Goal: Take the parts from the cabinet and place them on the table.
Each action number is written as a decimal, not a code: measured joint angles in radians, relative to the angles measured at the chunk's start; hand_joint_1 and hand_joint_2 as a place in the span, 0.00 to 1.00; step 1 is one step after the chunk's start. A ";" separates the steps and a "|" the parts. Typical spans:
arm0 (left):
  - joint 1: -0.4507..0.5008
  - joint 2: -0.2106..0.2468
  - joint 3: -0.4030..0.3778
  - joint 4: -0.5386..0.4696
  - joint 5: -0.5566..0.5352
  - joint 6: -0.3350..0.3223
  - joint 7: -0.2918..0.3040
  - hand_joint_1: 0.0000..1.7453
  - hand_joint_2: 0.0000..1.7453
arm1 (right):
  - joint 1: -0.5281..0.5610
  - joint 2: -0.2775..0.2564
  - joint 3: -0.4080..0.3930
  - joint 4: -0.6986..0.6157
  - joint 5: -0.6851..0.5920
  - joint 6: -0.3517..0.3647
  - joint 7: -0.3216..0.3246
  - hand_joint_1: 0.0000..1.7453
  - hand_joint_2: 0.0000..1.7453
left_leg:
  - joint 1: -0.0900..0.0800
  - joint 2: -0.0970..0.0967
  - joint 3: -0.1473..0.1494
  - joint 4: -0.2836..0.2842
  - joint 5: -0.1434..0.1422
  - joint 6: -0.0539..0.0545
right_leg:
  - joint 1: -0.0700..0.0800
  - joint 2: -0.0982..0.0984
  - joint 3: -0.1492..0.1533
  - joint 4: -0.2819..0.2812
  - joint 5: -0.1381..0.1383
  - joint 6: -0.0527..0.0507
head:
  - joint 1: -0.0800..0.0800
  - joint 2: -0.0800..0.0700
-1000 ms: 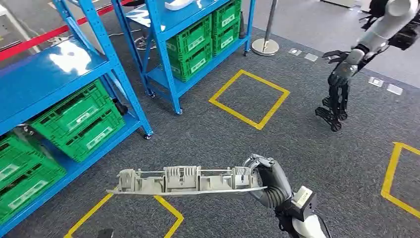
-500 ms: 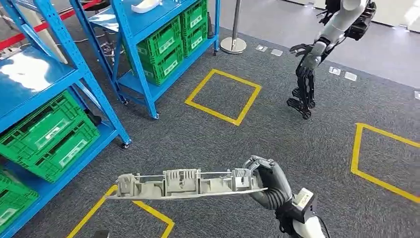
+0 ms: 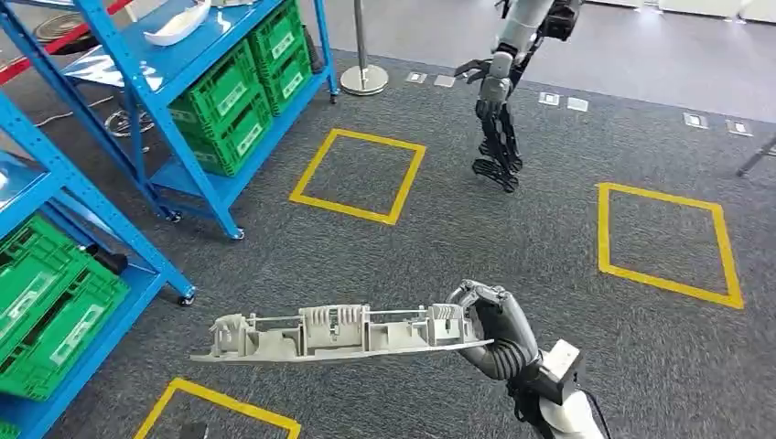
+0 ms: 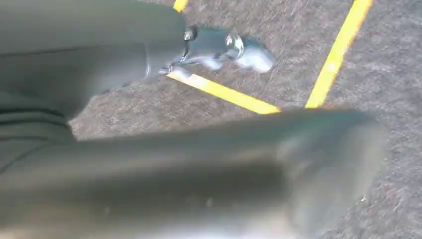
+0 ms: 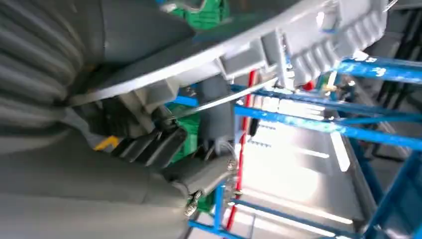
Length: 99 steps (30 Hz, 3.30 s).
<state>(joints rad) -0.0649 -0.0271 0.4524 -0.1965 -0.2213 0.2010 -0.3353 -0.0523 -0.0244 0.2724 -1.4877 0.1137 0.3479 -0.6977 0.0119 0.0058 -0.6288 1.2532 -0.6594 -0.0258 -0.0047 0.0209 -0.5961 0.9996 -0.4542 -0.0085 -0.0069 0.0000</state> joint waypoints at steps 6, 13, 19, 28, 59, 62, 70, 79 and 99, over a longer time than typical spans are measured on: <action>0.005 0.005 0.000 0.000 -0.001 0.000 0.001 0.00 0.00 | -0.002 0.005 0.000 0.008 0.000 0.000 0.000 1.00 1.00 | 0.009 -0.074 0.078 -0.215 0.154 0.004 | -0.003 0.084 -0.002 0.012 -0.001 0.010 | -0.005 0.000; -0.001 0.006 0.000 -0.001 -0.006 -0.002 0.001 0.00 0.00 | -0.003 0.005 0.000 0.009 -0.007 0.005 0.000 1.00 1.00 | 0.003 -0.023 0.087 -0.241 0.156 0.048 | 0.002 0.024 -0.049 0.074 -0.034 0.049 | 0.008 0.000; -0.001 0.010 0.001 -0.001 -0.013 -0.001 0.003 0.00 0.00 | -0.001 0.006 0.003 0.011 -0.013 0.006 0.000 1.00 1.00 | -0.005 0.067 0.087 -0.239 0.150 0.052 | -0.003 -0.018 -0.122 0.244 -0.081 0.055 | 0.015 0.000; -0.009 0.009 0.000 -0.002 -0.020 -0.001 0.005 0.00 0.00 | 0.018 0.005 0.003 0.001 -0.016 0.000 0.000 1.00 1.00 | -0.003 0.047 0.089 -0.200 0.102 0.007 | 0.002 -0.034 0.003 -0.001 0.002 0.005 | 0.012 0.000; -0.012 0.004 0.001 -0.005 -0.033 -0.010 0.008 0.00 0.00 | 0.050 0.007 -0.003 -0.039 0.005 -0.009 -0.001 1.00 1.00 | -0.005 0.032 0.082 -0.180 0.093 0.013 | 0.001 -0.033 0.009 0.001 0.001 0.003 | 0.011 0.000; -0.003 0.005 0.001 -0.002 -0.035 -0.011 0.008 0.00 0.00 | 0.050 0.011 -0.003 -0.040 0.010 -0.009 0.000 1.00 1.00 | -0.002 -0.003 -0.028 0.045 -0.004 0.007 | 0.000 0.008 0.007 0.004 0.002 -0.001 | 0.003 0.000; -0.006 0.013 0.000 0.000 -0.058 -0.015 0.022 0.00 0.00 | 0.054 0.011 -0.004 -0.043 0.017 -0.008 0.000 1.00 1.00 | 0.010 -0.061 0.074 -0.213 0.143 0.017 | -0.007 0.107 -0.008 0.022 0.002 0.038 | -0.001 0.000; 0.008 0.040 0.000 0.000 -0.087 -0.064 0.060 0.00 0.00 | 0.052 0.010 -0.005 -0.043 0.016 0.007 0.000 1.00 1.00 | -0.004 0.054 0.071 -0.221 0.150 0.055 | -0.002 -0.012 -0.158 0.333 -0.134 0.056 | 0.019 0.000; 0.000 0.050 0.000 0.000 -0.107 -0.096 0.059 0.00 0.00 | 0.040 0.011 -0.002 -0.058 0.011 -0.009 0.000 1.00 1.00 | 0.016 -0.107 0.064 -0.216 0.151 -0.003 | -0.004 0.096 0.001 0.030 -0.009 0.023 | -0.006 0.000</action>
<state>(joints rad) -0.0646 0.0229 0.4528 -0.1965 -0.3281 0.1049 -0.2762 -0.0127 -0.0137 0.2709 -1.5457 0.1248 0.3388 -0.6977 0.0275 -0.1011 -0.5652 1.0375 -0.5086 -0.0291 -0.0090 0.1170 -0.5946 1.0293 -0.4634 0.0141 -0.0126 0.0000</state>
